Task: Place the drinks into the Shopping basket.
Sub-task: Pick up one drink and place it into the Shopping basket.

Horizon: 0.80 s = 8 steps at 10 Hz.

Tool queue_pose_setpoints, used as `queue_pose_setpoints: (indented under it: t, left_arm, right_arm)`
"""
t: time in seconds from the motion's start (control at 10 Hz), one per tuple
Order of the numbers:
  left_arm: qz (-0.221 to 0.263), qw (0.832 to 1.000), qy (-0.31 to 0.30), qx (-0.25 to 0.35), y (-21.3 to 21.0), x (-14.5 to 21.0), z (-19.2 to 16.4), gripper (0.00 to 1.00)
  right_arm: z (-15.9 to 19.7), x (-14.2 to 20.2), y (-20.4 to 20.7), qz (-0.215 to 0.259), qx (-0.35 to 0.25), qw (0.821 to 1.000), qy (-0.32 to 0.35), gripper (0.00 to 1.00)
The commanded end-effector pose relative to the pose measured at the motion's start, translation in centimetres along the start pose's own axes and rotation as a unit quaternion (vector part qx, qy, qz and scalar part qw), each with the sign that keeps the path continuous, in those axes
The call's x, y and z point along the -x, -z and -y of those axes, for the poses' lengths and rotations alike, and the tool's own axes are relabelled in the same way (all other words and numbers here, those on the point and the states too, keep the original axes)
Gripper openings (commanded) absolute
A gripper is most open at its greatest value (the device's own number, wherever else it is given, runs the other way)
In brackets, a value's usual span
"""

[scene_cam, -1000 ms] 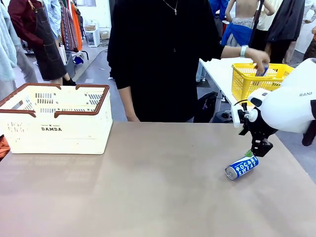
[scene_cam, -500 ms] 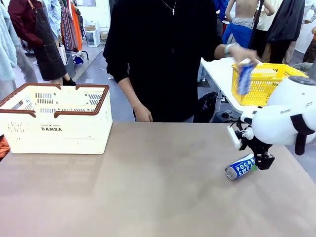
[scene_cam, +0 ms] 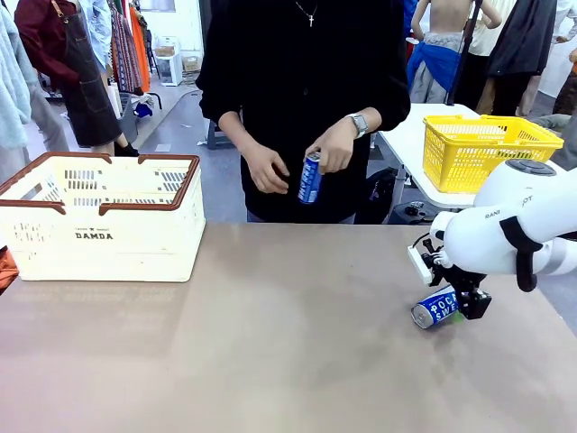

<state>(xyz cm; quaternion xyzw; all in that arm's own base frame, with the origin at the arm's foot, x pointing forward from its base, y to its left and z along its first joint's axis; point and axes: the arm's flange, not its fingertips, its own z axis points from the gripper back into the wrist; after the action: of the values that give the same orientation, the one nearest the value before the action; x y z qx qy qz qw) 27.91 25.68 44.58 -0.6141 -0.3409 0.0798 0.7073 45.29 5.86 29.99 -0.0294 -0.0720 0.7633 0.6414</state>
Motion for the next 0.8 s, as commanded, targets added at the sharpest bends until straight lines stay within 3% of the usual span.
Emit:
queue_pose_setpoints:
  t: [0.0, 0.1, 0.7]
  left_arm:
    - [0.003, 1.0, -0.001, 0.007, -0.12, -0.02, 0.29, 1.0]
    - [0.003, 1.0, -0.001, 0.007, -0.12, -0.02, 0.29, 1.0]
    - [0.003, 1.0, -0.001, 0.007, -0.12, -0.02, 0.29, 1.0]
  right_arm:
    - [0.68, 0.53, 0.04, 0.011, -0.008, 1.0, -0.013, 0.41]
    - [0.68, 0.42, 0.12, 0.013, -0.011, 1.0, -0.016, 0.0]
    - [1.19, 0.43, 0.38, 0.005, -0.043, 0.999, -0.007, 0.0]
